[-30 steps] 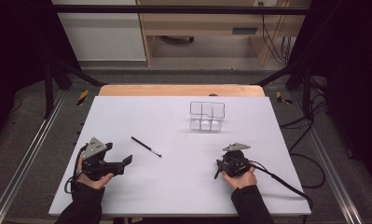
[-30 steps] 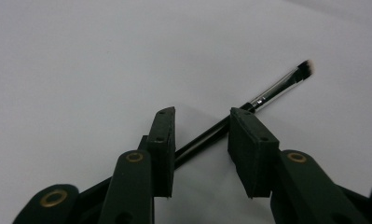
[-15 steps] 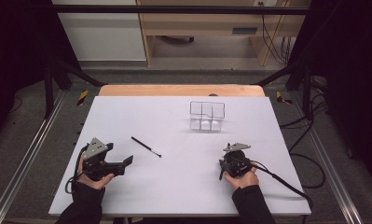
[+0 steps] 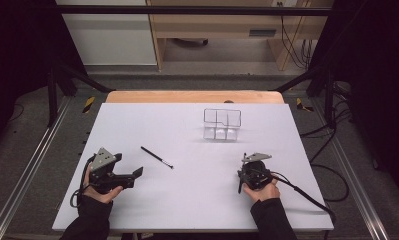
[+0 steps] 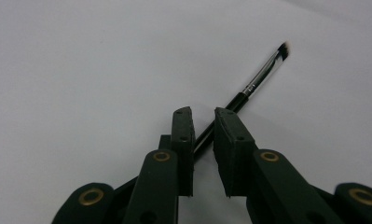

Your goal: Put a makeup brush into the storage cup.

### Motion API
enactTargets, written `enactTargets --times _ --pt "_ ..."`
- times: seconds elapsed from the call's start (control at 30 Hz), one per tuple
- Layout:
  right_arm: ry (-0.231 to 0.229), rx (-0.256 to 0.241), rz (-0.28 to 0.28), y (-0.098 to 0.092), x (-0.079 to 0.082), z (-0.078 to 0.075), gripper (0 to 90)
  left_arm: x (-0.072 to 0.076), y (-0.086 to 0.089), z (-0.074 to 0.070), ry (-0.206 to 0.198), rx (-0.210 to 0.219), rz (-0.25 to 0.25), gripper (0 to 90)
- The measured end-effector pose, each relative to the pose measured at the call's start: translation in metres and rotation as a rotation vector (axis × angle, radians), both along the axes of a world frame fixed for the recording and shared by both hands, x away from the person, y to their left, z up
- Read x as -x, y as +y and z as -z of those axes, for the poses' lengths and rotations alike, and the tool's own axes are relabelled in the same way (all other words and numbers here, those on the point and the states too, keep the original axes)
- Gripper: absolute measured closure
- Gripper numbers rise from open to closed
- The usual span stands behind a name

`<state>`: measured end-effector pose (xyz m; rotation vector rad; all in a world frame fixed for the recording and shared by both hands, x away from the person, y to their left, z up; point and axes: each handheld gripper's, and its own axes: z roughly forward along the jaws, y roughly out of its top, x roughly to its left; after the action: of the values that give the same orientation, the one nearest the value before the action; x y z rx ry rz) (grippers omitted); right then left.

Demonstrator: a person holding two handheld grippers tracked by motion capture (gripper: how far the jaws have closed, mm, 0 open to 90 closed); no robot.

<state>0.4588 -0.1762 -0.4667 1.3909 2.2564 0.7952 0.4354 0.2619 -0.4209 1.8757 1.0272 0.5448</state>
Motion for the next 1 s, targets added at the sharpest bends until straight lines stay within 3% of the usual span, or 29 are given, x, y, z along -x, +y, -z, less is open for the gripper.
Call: enactTargets --times 0.2,0.47,0.6,1.0 --pt "0.002 -0.006 0.005 -0.001 -0.001 0.000 76.9 0.000 -0.001 0.000 0.001 -0.003 0.003 6.9" --pt "-0.038 -0.008 0.042 -0.002 -0.010 0.002 62.5 -0.001 -0.003 0.002 0.005 -0.013 0.007 6.8" --pt "-0.024 -0.012 0.048 -0.002 -0.016 0.006 64.9 -0.001 -0.003 0.002 0.006 -0.015 0.008 6.9" --pt "-0.024 -0.014 0.018 -0.002 -0.015 0.006 77.7 -0.001 -0.003 0.002 0.006 -0.014 0.010 6.9"
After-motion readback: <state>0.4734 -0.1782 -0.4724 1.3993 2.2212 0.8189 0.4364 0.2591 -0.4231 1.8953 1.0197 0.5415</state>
